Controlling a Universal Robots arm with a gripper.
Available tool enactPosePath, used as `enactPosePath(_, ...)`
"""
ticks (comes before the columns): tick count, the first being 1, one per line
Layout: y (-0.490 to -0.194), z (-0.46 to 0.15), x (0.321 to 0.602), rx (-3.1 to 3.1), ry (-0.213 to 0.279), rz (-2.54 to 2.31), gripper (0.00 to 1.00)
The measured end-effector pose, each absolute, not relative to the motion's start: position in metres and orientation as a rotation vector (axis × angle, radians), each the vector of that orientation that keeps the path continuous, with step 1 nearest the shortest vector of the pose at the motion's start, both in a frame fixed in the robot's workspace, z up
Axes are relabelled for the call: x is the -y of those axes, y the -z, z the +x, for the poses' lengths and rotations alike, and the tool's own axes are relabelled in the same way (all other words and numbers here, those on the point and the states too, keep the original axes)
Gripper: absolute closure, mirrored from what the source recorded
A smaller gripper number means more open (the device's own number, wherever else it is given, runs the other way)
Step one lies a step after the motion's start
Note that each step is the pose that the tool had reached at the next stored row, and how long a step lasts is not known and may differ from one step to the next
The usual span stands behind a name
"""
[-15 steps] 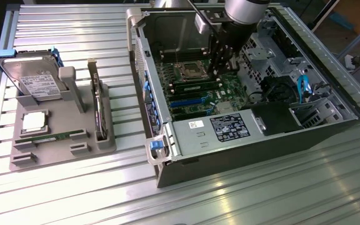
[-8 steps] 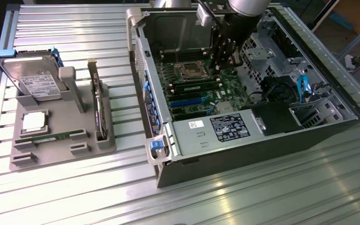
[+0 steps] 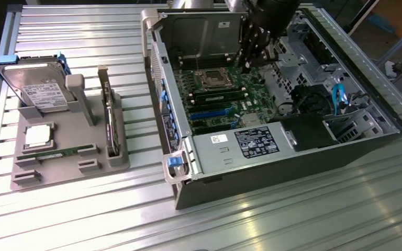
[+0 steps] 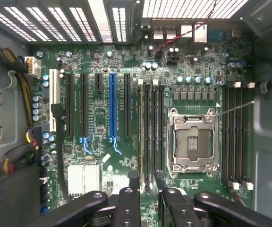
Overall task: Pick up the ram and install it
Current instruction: 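Insert the ram into the slot, then press down the ram until it locks into place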
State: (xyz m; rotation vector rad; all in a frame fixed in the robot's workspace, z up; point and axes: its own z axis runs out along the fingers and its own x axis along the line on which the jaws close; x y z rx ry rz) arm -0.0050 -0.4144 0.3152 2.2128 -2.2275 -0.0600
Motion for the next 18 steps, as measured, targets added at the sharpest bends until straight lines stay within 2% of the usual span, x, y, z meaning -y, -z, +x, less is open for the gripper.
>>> enactPosePath(9,-0.336,-0.005,0.414,2.228,0.060,2.213,0.74)
enactPosePath(18,-0.336,-0.005,0.414,2.227,0.060,2.213,0.74)
